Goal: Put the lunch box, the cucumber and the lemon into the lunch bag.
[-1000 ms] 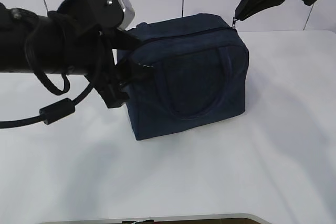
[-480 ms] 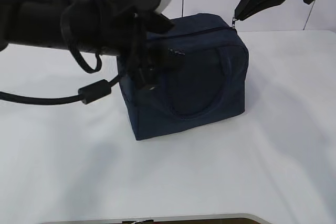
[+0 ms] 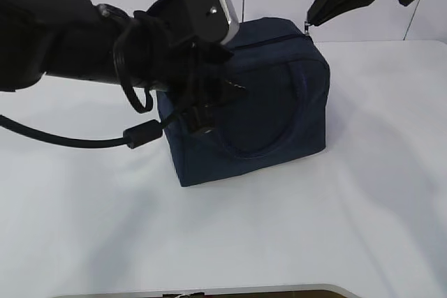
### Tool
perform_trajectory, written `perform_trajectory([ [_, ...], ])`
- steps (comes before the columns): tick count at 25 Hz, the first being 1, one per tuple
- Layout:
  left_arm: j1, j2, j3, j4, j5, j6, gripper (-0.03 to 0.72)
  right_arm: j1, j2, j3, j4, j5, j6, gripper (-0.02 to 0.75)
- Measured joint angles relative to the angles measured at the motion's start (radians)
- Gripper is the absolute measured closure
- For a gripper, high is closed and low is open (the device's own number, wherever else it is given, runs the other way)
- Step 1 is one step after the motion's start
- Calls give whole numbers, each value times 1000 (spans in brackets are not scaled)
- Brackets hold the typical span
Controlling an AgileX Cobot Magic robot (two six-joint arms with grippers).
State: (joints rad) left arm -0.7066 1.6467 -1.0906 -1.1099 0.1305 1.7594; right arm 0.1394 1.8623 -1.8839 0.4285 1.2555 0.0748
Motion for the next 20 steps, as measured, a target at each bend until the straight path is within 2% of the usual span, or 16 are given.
perform_trajectory([
  [3,0,6,0,0,-8,0,333,0,0,0,15,0,-4,734],
  [14,0,25,-1,4,-62,2,652,0,0,0,13,0,-5,733],
  [16,0,26,-1,17,-62,2,684,0,0,0,13,0,-5,733],
  [20,0,26,-1,32,-62,3,694,0,0,0,10,0,-5,733],
])
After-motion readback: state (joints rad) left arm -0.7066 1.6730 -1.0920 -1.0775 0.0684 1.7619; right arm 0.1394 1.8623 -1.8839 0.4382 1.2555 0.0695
